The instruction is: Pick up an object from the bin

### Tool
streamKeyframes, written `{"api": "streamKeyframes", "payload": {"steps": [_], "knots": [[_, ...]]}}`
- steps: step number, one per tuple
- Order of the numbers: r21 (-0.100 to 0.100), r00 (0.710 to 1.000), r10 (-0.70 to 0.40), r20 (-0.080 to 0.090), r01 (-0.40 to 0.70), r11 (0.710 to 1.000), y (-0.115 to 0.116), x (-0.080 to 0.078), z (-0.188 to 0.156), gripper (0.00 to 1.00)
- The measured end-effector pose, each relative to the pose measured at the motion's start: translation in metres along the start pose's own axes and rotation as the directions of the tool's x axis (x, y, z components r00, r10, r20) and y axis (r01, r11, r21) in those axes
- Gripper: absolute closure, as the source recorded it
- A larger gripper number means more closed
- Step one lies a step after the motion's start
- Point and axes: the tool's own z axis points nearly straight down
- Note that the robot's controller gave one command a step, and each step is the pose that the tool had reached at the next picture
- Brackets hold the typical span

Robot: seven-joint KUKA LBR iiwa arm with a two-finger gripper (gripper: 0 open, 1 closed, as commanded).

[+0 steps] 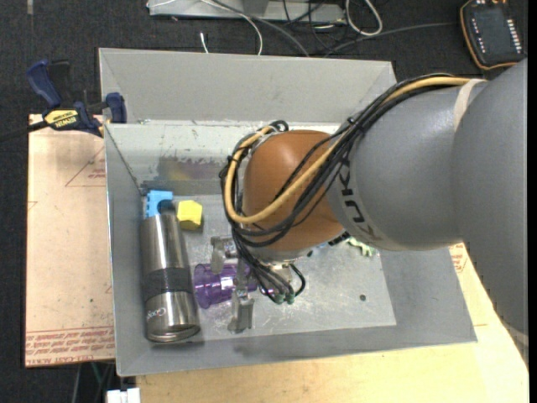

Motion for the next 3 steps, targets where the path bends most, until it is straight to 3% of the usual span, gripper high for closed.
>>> {"api": "streamKeyframes", "payload": {"steps": [1,2,3], "knots": [[0.002,1.000,-0.012,-0.004,0.012,1.000,-0.022,-0.021,0.001,0.00],[0.002,0.998,-0.069,-0.003,0.069,0.998,-0.026,-0.021,-0.001,0.00],[0.001,0.994,-0.113,-0.001,0.113,0.994,-0.029,-0.002,0.037,0.00]]}}
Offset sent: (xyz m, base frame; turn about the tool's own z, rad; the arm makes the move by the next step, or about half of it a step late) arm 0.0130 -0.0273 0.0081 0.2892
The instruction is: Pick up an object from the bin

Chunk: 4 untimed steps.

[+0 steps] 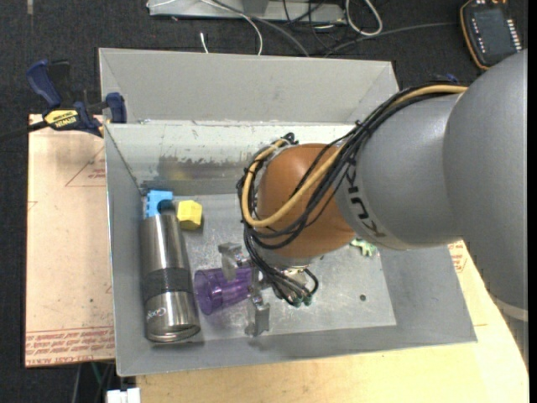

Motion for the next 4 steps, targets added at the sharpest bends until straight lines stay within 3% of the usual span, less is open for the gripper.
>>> {"api": "streamKeyframes", "payload": {"steps": [1,2,3,4], "knots": [[0.000,0.909,-0.416,0.003,0.416,0.909,0.004,-0.009,-0.006,0.00],[-0.002,0.985,-0.173,0.008,0.173,0.985,-0.001,-0.002,0.015,0.00],[0.000,0.951,-0.308,0.007,0.308,0.951,-0.010,-0.009,0.029,0.00],[-0.003,0.994,-0.111,0.009,0.111,0.994,-0.004,-0.001,0.041,0.00]]}}
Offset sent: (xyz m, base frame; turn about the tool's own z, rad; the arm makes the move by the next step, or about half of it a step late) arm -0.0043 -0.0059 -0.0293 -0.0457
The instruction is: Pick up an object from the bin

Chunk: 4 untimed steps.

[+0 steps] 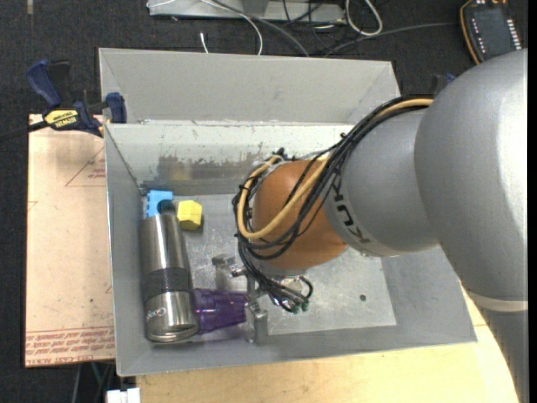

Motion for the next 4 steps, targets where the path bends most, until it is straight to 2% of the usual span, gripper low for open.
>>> {"api": "streamKeyframes", "payload": {"steps": [1,2,3,4], "knots": [[0.002,0.999,-0.037,0.008,0.037,0.999,-0.005,0.000,0.009,0.00],[0.002,0.994,-0.107,0.004,0.107,0.994,-0.003,-0.004,0.009,0.00],[0.002,0.994,-0.110,0.010,0.109,0.994,-0.001,-0.004,0.012,0.00],[0.015,0.816,-0.578,0.007,0.578,0.816,0.013,-0.010,0.013,1.00]]}}
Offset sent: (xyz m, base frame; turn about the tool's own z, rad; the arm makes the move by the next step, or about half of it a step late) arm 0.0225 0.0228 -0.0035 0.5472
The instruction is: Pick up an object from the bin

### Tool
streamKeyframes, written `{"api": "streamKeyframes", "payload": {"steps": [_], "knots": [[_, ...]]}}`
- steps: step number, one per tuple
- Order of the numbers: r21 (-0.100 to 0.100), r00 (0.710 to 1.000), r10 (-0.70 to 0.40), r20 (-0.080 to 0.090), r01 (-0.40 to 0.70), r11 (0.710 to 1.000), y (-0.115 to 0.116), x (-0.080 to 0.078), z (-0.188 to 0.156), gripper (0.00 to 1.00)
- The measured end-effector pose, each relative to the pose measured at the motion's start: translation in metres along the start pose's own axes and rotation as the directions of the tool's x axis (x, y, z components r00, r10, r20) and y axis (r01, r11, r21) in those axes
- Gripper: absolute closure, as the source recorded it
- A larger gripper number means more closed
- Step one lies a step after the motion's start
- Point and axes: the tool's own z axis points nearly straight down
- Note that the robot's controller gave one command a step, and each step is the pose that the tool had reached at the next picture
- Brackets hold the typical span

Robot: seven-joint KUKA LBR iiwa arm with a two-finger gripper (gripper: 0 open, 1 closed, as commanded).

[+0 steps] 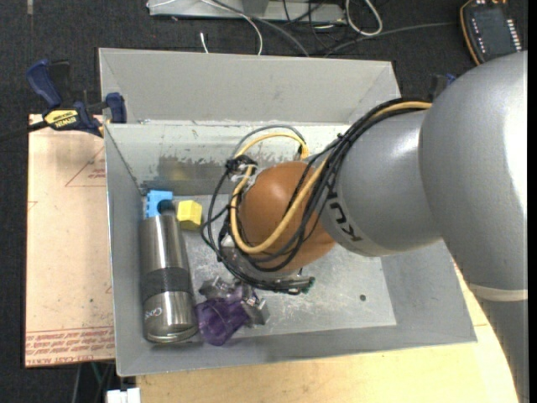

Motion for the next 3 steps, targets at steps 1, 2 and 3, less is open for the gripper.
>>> {"api": "streamKeyframes", "payload": {"steps": [1,2,3], "knots": [[0.000,1.000,0.001,0.001,-0.001,1.000,0.000,0.000,0.000,1.00],[-0.008,1.000,-0.003,-0.011,0.003,1.000,0.004,-0.001,-0.019,1.00],[-0.002,0.999,-0.053,0.002,0.053,0.999,-0.024,-0.071,-0.083,1.00]]}}
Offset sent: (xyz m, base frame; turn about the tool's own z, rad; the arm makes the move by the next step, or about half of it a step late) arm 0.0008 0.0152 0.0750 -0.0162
